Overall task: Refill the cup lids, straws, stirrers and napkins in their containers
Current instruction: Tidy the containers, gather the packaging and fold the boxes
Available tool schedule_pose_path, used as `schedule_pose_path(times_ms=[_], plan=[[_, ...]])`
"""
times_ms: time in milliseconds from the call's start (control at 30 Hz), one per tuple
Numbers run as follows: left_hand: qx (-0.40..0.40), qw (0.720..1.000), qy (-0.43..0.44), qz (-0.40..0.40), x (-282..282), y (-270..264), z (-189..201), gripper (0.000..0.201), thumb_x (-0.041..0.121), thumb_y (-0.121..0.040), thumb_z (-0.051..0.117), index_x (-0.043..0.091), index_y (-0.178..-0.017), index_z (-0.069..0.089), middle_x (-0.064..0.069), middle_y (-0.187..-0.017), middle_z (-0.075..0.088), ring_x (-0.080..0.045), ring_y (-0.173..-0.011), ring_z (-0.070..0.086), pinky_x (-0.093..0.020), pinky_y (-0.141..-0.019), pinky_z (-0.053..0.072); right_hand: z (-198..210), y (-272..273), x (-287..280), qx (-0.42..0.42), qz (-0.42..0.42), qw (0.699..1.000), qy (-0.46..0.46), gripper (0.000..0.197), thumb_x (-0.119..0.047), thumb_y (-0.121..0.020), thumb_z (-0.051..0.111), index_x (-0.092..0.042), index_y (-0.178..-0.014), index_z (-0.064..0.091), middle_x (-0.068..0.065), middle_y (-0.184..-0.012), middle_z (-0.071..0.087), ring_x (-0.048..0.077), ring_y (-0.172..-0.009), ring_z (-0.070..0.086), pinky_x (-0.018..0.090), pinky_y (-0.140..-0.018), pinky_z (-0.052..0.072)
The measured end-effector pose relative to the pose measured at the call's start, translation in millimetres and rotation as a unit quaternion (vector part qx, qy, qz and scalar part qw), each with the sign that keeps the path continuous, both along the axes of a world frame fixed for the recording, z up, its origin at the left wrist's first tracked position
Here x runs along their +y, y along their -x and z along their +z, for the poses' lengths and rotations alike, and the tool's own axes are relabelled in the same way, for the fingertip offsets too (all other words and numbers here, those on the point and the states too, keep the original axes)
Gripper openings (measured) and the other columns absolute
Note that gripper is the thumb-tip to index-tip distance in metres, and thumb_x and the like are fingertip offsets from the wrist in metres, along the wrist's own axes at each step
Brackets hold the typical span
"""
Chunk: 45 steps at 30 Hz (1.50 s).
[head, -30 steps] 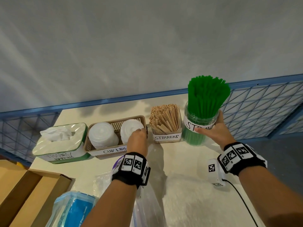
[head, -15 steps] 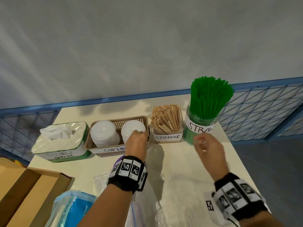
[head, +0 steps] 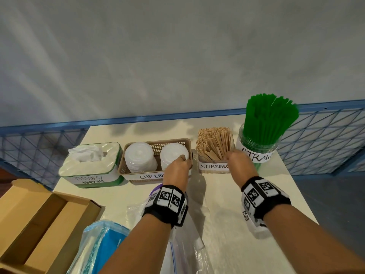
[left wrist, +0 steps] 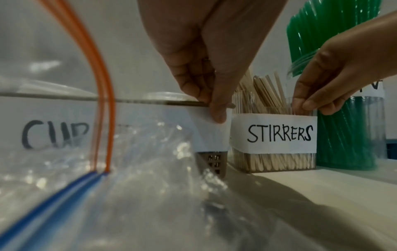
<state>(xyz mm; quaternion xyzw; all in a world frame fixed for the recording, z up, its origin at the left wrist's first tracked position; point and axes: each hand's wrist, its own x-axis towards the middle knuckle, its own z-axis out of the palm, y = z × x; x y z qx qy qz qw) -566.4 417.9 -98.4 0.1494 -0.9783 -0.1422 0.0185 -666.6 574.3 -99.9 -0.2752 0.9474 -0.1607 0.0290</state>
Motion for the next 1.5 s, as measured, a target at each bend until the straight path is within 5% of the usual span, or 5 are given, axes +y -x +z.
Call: schedule_pose_path(times_ms=[933, 1067, 1233, 1400, 1500], plan=[[0.060, 0.998, -0.005, -0.002, 3, -3, 10, 0.022, 0.008, -0.087, 0.060, 0.005, -0.109, 0.060, -0.009, -0.113, 0.054, -0.025, -0.093, 0.061, -0.025, -0.078, 0.048, 6, -14, 16, 0.036, 0.008, 0.994, 0.104, 0.017, 0.003, -0.088, 0.054, -0.001, -0.098, 0.068, 0.013, -0.099, 0.066, 0.025, -0.085, 0.063, 0.034, -0.077, 0.053], [0.262, 0.960, -0.085, -0.054, 37, -6, 36, 0.013, 0.009, -0.082, 0.068, 0.003, -0.092, 0.062, -0.006, -0.092, 0.060, -0.015, -0.075, 0.054, -0.020, -0.069, 0.046, 19, -35, 41, 0.116, -0.086, 0.932, 0.333, 0.010, -0.006, -0.085, 0.063, -0.005, -0.093, 0.057, 0.003, -0.089, 0.055, 0.013, -0.069, 0.055, 0.019, -0.063, 0.048], [0.182, 0.921, -0.345, 0.000, 95, 24, 65, 0.038, 0.010, -0.095, 0.048, 0.009, -0.133, 0.044, -0.004, -0.120, 0.059, -0.011, -0.101, 0.054, -0.017, -0.089, 0.041, 15, -19, 77, 0.085, -0.273, 0.839, 0.462, 0.023, 0.000, -0.091, 0.050, 0.007, -0.113, 0.046, 0.010, -0.107, 0.037, 0.002, -0.075, 0.043, -0.001, -0.071, 0.035], [0.066, 0.904, -0.421, 0.030, 117, 59, 67, 0.051, 0.013, -0.099, 0.037, 0.004, -0.146, 0.021, -0.007, -0.117, 0.057, -0.015, -0.096, 0.054, -0.028, -0.093, 0.038, -3, 25, 100, -0.174, -0.259, 0.859, 0.406, 0.053, -0.026, -0.090, 0.042, -0.025, -0.142, 0.032, 0.009, -0.145, 0.037, 0.027, -0.129, 0.040, 0.051, -0.109, 0.032], [0.065, 0.905, -0.419, 0.026, 120, 71, 60, 0.040, 0.015, -0.098, 0.039, 0.006, -0.137, 0.038, -0.002, -0.102, 0.055, -0.012, -0.088, 0.047, -0.026, -0.083, 0.038, 9, 25, 101, -0.250, -0.183, 0.853, 0.419, 0.050, -0.009, -0.098, 0.038, -0.026, -0.144, 0.029, -0.010, -0.139, 0.038, 0.013, -0.129, 0.035, 0.043, -0.114, 0.026]])
